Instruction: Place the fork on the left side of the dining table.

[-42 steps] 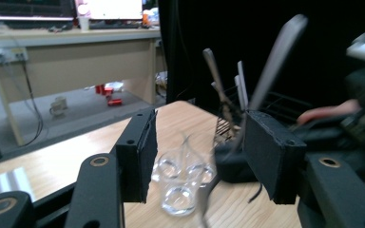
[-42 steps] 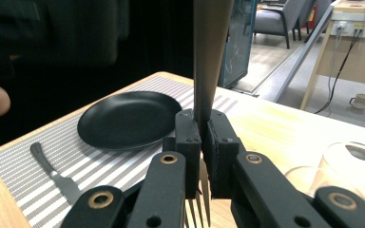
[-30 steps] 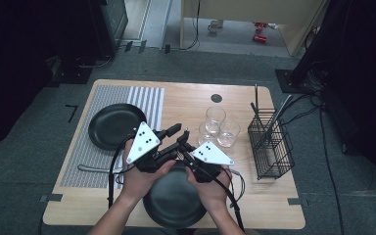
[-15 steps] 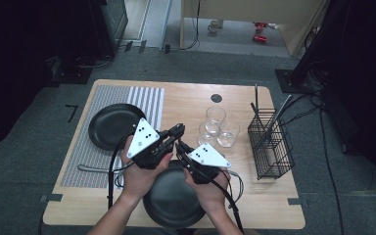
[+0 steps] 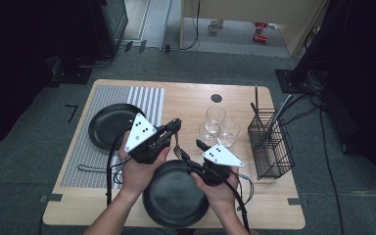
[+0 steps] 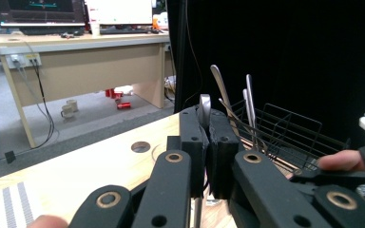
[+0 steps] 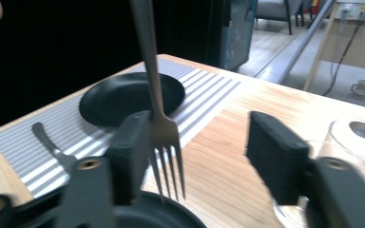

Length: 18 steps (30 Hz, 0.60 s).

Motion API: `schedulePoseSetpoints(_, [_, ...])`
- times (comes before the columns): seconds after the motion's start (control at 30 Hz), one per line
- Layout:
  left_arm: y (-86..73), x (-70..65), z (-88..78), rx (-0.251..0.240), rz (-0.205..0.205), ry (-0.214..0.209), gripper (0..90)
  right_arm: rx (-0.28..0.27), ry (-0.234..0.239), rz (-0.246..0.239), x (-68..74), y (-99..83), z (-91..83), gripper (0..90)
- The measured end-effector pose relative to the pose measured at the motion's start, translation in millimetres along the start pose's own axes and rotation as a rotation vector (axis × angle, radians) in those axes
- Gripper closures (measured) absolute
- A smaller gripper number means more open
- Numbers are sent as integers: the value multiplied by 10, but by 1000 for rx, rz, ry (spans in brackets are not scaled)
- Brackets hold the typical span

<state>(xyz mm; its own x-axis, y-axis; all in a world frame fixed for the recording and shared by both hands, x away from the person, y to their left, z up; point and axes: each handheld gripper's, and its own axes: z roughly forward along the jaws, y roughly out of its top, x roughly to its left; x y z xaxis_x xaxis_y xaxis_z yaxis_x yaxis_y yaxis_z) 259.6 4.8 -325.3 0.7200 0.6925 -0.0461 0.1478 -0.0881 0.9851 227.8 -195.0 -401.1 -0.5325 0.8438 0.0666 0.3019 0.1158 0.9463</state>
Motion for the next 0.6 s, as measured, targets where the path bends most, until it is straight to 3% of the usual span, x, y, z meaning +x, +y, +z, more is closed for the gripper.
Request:
schedulePoseSetpoints(0.1, [-4,10,16,2,1,5,886,20,-15,-5,-45,-37,-30,143])
schedulePoseSetpoints(0.27, [-7,53,30,6,2,18,886,42,-21,16,-154,-137,-90,136])
schedulePoseSetpoints(0.33, [-11,81,34,9,4,27,886,72,-58,13,-199,-195,-108,139])
schedulePoseSetpoints(0.6, [-30,219,55,9,-3,66,886,132,-133,39,-461,-513,-225,148])
